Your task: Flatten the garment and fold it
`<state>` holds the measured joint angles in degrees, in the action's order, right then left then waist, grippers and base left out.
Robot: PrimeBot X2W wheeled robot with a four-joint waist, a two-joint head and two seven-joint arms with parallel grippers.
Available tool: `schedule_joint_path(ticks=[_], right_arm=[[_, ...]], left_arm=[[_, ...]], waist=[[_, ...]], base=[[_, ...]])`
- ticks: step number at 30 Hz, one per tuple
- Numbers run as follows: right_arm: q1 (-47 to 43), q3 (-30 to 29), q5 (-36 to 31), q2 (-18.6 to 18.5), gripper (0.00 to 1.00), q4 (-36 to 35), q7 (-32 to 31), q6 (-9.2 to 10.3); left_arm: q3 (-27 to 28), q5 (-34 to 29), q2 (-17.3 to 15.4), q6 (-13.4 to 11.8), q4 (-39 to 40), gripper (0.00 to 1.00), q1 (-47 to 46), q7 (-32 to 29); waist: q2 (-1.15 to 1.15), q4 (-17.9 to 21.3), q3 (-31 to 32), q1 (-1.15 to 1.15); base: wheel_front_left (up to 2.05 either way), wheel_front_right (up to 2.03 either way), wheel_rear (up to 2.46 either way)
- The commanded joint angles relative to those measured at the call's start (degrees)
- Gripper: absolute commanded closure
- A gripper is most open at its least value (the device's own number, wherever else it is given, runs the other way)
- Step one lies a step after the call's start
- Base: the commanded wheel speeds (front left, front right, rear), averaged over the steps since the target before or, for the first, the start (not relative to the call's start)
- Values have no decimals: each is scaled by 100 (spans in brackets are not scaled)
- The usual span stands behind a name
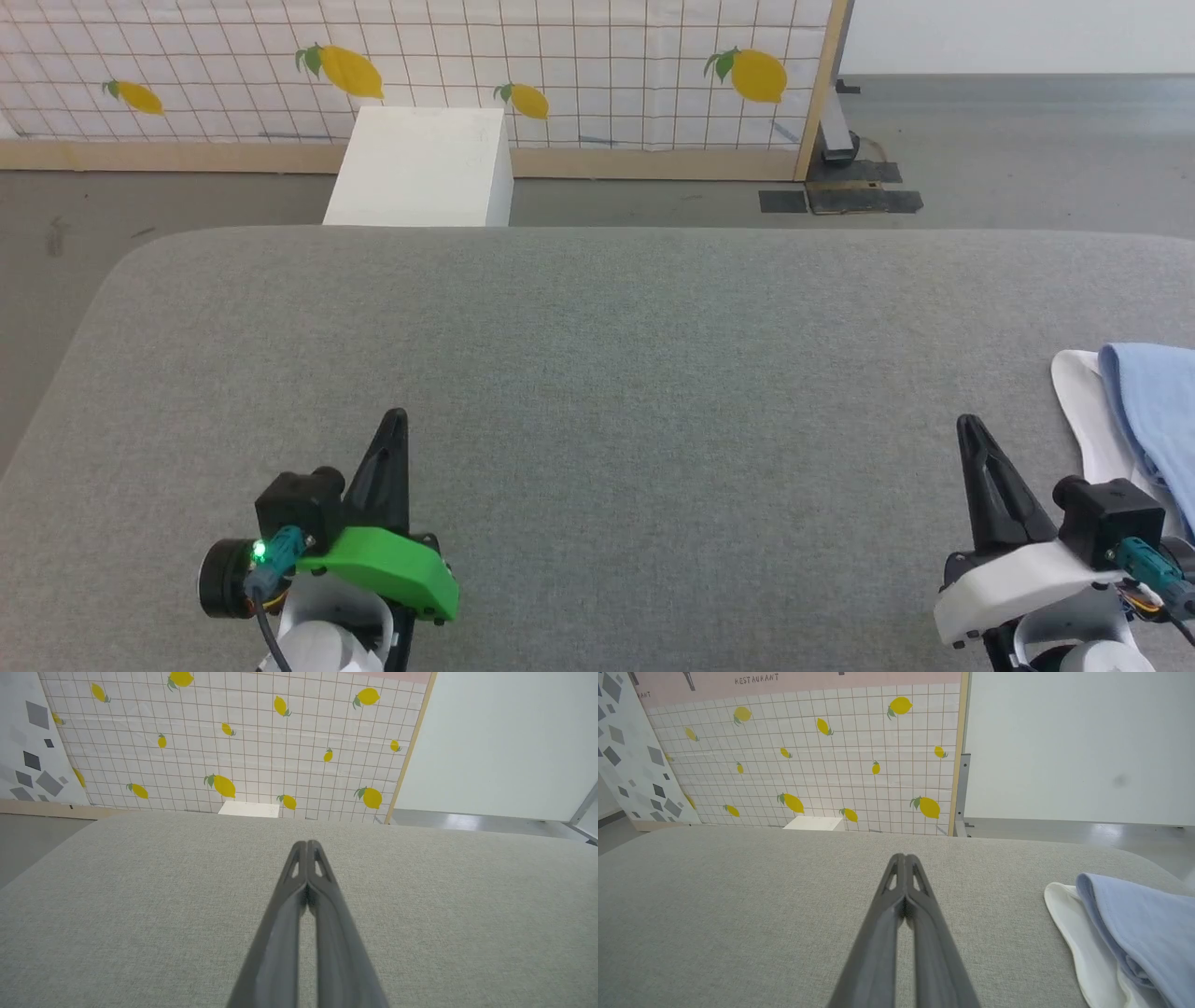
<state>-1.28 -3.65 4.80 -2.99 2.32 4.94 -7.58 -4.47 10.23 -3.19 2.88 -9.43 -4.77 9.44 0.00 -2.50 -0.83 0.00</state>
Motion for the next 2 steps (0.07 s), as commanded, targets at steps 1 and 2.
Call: schedule_joint_path(ticks=[1,2], right_arm=[[47,23,-51,4,100,-41,-25,3],[48,28,-57,4,100,-43,-31,3]], left_arm=[[25,-80,12,-45,52,100,85,-33],[31,-94,12,-48,64,100,90,-46]], waist=[[0,4,2,0],[0,8,3,0]], base=[[0,0,0],[0,0,0]])
